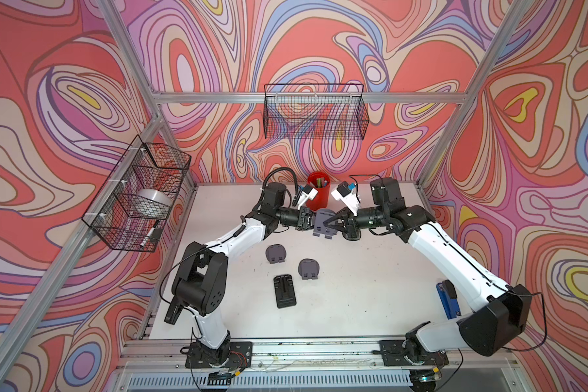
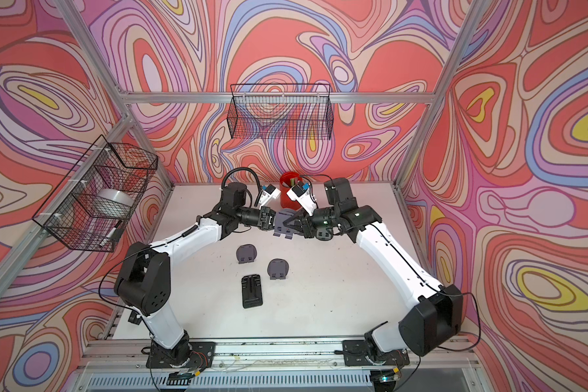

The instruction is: Open the phone stand

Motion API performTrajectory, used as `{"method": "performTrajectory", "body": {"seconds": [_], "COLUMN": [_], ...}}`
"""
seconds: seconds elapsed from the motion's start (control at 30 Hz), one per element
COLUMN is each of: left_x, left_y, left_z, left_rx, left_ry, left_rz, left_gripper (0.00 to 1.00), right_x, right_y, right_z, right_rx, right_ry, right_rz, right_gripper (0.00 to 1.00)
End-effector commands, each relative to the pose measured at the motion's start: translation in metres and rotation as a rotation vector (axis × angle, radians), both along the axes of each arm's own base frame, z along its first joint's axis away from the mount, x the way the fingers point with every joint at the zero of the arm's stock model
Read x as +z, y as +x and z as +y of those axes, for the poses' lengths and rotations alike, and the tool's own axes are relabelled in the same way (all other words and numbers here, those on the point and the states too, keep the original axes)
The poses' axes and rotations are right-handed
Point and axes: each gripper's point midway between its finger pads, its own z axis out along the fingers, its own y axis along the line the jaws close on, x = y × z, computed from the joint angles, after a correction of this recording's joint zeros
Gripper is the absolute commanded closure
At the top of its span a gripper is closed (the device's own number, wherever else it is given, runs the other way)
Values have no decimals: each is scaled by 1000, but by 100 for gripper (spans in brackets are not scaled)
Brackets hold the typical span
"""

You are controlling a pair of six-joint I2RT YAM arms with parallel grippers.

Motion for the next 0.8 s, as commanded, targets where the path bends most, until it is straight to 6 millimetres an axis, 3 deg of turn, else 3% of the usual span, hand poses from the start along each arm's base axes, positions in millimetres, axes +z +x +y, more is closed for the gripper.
{"method": "performTrajectory", "body": {"seconds": [0.0, 0.27, 0.33, 0.57, 0.63, 0.77], "left_x": [-21, -26, -25, -21, -28, -49], "left_y": [20, 21, 22, 36, 44, 60], "left_z": [5, 5, 6, 9, 12, 19], "left_rx": [112, 126, 132, 160, 169, 188], "left_ry": [67, 70, 67, 57, 56, 44], "left_rz": [97, 114, 106, 16, 5, -6], "left_gripper": [100, 100, 100, 100, 100, 100], "right_x": [1, -1, -2, 3, 11, 24], "right_y": [-3, -4, -2, -1, -2, -4], "right_z": [1, 1, 1, -6, -12, -23], "right_rx": [-4, -5, -13, -89, -127, -208], "right_ry": [-26, -34, -38, -36, -22, -9], "right_rz": [-15, -12, 1, 5, -19, -41], "right_gripper": [94, 94, 84, 29, 21, 17]}}
